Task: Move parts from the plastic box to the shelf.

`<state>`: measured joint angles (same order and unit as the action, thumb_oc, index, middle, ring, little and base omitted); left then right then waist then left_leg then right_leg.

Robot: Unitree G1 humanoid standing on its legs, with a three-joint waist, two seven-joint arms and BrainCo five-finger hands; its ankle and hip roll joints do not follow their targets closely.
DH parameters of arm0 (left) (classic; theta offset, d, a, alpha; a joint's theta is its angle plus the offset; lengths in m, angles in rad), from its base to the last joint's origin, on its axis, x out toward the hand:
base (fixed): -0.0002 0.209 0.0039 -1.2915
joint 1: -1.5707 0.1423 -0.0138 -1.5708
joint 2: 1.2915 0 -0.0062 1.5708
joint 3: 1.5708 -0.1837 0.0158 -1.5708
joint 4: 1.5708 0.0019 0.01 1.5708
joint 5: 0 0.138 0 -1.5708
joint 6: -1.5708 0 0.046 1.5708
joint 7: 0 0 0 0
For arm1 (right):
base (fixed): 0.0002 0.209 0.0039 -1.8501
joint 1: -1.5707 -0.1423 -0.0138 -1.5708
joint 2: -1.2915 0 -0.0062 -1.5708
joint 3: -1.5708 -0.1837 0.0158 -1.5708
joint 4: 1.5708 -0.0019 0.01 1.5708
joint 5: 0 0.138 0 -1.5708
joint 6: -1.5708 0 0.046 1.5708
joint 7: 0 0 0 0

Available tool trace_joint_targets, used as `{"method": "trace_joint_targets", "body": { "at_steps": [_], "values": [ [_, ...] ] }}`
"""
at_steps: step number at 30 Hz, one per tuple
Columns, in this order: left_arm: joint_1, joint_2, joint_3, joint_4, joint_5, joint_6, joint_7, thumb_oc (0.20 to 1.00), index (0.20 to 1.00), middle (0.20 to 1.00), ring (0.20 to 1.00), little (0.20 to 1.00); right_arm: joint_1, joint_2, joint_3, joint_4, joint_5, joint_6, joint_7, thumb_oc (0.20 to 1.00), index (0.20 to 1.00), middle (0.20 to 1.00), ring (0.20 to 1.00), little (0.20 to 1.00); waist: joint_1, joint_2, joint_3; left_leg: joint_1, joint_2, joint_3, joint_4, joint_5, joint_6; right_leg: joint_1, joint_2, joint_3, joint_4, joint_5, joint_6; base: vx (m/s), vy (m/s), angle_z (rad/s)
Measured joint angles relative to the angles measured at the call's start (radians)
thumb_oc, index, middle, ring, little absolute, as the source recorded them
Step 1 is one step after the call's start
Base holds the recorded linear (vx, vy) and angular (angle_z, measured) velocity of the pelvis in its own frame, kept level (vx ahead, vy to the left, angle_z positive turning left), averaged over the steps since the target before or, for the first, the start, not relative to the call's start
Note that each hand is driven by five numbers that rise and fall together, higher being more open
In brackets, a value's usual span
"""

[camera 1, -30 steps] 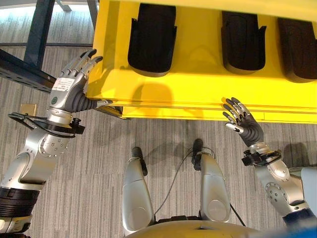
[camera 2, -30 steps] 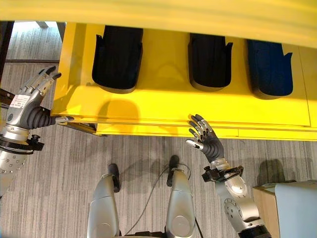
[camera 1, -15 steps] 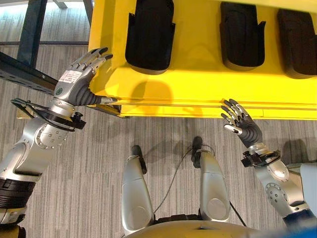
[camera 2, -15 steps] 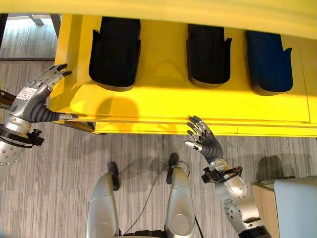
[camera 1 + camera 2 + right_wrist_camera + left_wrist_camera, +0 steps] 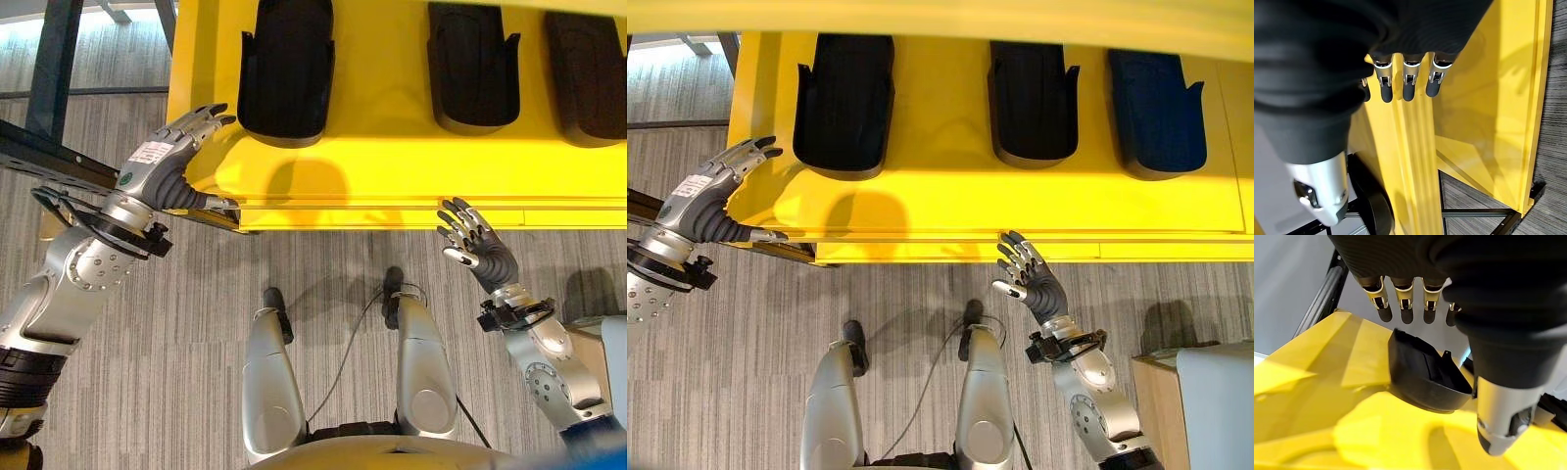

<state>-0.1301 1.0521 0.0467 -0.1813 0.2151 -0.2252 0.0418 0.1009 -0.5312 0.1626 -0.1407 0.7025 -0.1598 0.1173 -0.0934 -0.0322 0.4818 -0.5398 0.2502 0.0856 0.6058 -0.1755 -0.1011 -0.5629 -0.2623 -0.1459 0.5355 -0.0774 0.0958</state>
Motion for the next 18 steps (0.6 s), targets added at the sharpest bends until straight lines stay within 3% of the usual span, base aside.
{"method": "trace_joint_targets", "body": {
  "at_steps": [18],
  "values": [
    [0.081,-0.001,0.004,-0.002,-0.001,0.001,-0.042,1.0,1.0,1.0,1.0,1.0,0.027,0.0,-0.014,0.0,0.0,0.0,0.009,1.0,1.0,1.0,1.0,1.0,0.0,0.003,0.005,0.002,0.002,0.003,-0.001,0.001,-0.003,0.0,0.001,0.001,0.001,-0.001,0.0,0.0,0.0,0.0]
  ]
}}
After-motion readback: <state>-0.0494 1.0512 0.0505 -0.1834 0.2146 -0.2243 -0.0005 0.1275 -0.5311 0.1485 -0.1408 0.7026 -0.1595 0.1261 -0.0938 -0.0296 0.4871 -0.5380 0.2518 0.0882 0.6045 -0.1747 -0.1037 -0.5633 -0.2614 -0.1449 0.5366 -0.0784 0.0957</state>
